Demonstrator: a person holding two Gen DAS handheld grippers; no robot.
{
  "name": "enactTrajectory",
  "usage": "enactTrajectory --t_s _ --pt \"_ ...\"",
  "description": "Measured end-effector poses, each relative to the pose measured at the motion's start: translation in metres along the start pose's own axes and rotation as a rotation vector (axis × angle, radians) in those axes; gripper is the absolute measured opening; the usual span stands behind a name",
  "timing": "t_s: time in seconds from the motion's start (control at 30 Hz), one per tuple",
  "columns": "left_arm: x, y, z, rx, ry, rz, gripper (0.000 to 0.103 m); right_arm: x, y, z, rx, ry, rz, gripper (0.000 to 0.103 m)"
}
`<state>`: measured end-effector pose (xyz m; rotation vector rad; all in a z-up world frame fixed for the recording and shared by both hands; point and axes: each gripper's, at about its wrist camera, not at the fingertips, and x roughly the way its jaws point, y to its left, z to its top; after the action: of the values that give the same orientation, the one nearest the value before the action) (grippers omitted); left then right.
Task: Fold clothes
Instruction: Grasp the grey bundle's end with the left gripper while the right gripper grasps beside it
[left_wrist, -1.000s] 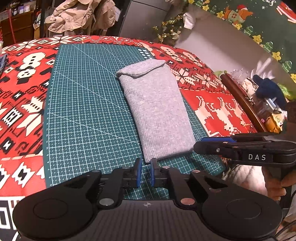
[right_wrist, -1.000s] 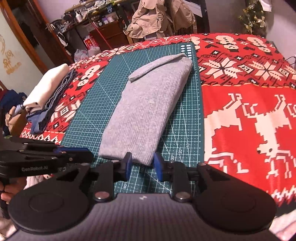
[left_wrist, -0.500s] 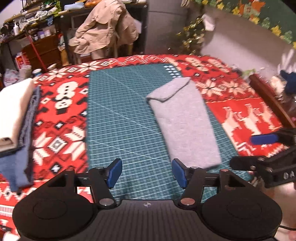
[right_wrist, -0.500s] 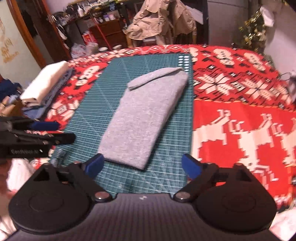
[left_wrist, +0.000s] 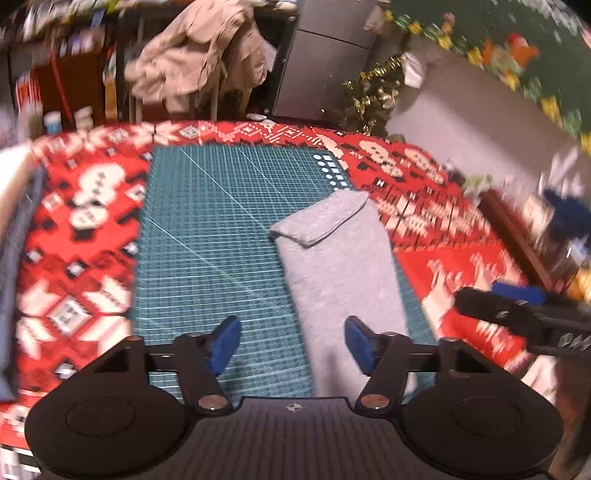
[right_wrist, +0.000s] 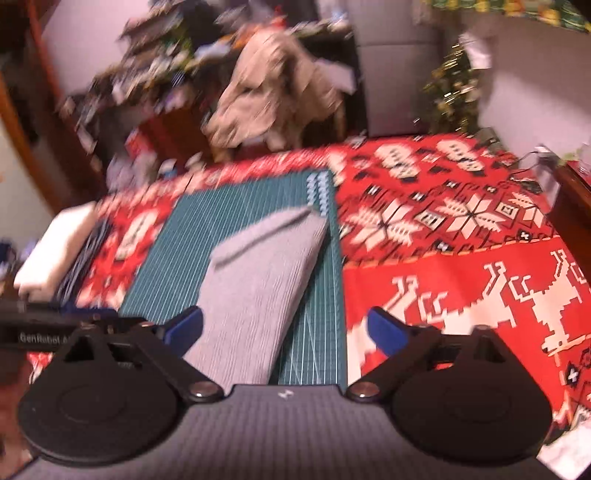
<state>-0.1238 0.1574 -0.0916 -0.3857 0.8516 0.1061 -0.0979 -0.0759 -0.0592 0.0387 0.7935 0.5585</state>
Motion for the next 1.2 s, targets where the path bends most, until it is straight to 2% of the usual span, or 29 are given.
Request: enactTrajectory --t_s 0.03,0.17,0.2,0.23,0.3,0.4,0.43,0.53,0.6,0.9,1.1,1.2 --pt "0.006 0.002 0.003 -0.027 0.0 -0.011 0.045 0.005 -0.001 0.0 0.012 -0.011 -0.004 0.08" --pt "0.031 0.004 0.012 -0.119 0.025 -0.026 0.035 0.033 -0.01 -0.003 0.078 -0.029 -0.003 0.039" --pt "0.037 0.004 0.015 -0.131 0.03 -0.025 0.03 0.038 -0.014 -0.004 0.115 -0.033 0.009 0.035" --pt "0.041 0.005 0.017 -0.137 0.034 -0.017 0.029 0.044 -0.019 -0.005 0.152 -0.036 0.021 0.03" --pt "0.047 0.006 0.022 -0.146 0.039 -0.014 0.029 0.054 -0.027 -0.007 0.217 -0.048 0.028 0.027" --pt "0.056 0.005 0.027 -0.145 0.044 -0.018 0.029 0.068 -0.034 -0.004 0.243 -0.076 0.03 0.027" --pt "0.058 0.006 0.028 -0.149 0.047 -0.018 0.033 0.074 -0.038 -0.003 0.255 -0.078 0.027 0.027" --pt "0.065 0.01 0.031 -0.17 0.05 -0.023 0.037 0.092 -0.055 -0.002 0.337 -0.063 0.044 0.027" --pt "0.068 0.012 0.031 -0.186 0.048 -0.03 0.036 0.103 -0.064 -0.003 0.393 -0.046 0.061 0.022" --pt "0.083 0.018 0.029 -0.24 0.057 -0.058 0.035 0.13 -0.067 -0.004 0.427 -0.022 0.06 0.023" --pt "0.084 0.02 0.024 -0.263 0.039 -0.085 0.025 0.136 -0.057 -0.003 0.38 -0.036 0.03 0.021" --pt "0.082 0.018 0.022 -0.262 0.018 -0.083 0.017 0.133 -0.056 -0.005 0.386 -0.042 0.03 0.014"
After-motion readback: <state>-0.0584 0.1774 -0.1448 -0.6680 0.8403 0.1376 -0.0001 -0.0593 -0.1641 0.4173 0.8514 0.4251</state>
